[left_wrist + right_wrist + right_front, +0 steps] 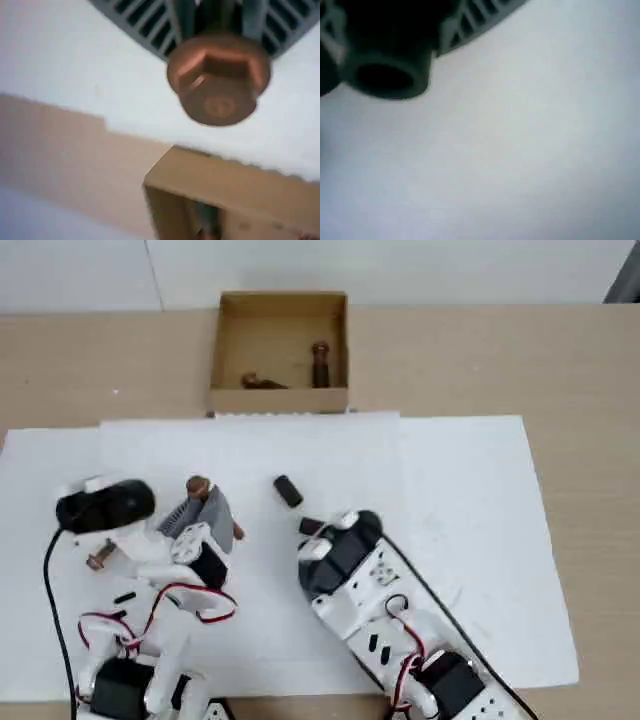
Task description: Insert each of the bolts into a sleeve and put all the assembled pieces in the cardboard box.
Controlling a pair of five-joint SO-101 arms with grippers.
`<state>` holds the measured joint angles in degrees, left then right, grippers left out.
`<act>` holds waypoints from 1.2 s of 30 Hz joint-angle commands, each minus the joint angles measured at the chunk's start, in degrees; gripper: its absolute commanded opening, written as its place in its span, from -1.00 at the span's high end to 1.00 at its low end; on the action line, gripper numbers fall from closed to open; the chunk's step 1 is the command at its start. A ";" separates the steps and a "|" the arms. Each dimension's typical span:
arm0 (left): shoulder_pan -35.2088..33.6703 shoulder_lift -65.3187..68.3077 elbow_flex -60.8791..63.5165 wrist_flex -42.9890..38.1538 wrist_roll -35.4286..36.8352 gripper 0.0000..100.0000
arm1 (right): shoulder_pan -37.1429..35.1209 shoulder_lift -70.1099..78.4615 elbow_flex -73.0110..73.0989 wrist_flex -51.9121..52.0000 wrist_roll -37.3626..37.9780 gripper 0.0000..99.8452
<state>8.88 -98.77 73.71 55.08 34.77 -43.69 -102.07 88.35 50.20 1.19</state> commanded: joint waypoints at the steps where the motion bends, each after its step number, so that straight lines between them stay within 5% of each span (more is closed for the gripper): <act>1: 1.14 -4.13 -0.04 -1.85 1.85 0.99 | -2.51 -2.07 0.62 -3.74 3.34 0.99; 11: 11.87 -5.36 0.40 -5.01 4.13 0.99 | -4.18 -1.80 1.49 -10.24 6.07 0.99; 36: 13.80 -5.27 6.02 -5.01 1.49 0.99 | -4.09 -1.80 -3.34 -10.24 9.32 0.99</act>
<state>21.80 -103.60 79.52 51.03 37.14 -47.65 -103.03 88.79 41.76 8.66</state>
